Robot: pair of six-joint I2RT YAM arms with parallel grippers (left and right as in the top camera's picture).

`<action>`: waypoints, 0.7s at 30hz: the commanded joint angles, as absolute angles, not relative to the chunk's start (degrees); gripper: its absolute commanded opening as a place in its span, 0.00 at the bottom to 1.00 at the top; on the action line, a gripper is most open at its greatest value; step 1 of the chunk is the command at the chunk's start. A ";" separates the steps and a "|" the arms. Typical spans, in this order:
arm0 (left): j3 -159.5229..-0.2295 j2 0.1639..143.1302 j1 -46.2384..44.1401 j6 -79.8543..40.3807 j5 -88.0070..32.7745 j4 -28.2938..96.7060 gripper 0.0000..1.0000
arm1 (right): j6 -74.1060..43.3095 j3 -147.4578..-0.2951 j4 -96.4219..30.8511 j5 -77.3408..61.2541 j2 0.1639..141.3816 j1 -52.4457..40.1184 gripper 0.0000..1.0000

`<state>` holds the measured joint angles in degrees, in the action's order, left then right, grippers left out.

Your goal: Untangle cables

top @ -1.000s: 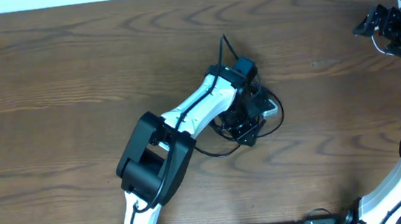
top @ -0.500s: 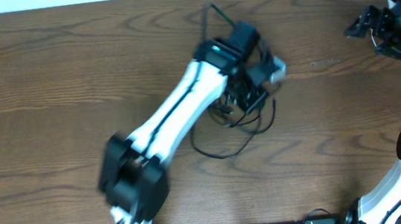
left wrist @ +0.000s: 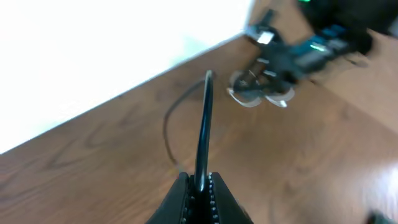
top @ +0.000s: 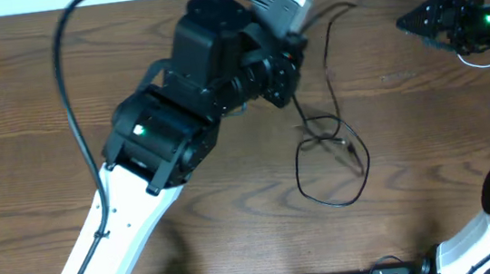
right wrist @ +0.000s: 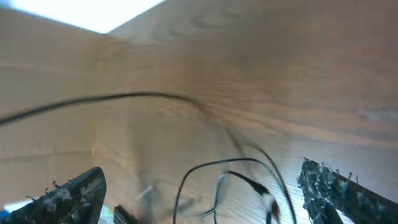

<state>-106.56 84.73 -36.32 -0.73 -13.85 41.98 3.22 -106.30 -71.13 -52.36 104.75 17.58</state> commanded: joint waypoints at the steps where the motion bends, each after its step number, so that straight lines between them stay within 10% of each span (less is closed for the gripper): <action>1: -106.50 84.75 -33.85 -6.50 -9.37 39.86 0.08 | 5.23 -106.30 -71.59 -57.12 99.68 15.70 0.96; 21: -106.52 73.47 -29.15 -14.50 -5.74 15.46 0.07 | 4.78 -106.28 -71.00 -46.63 97.89 0.40 0.97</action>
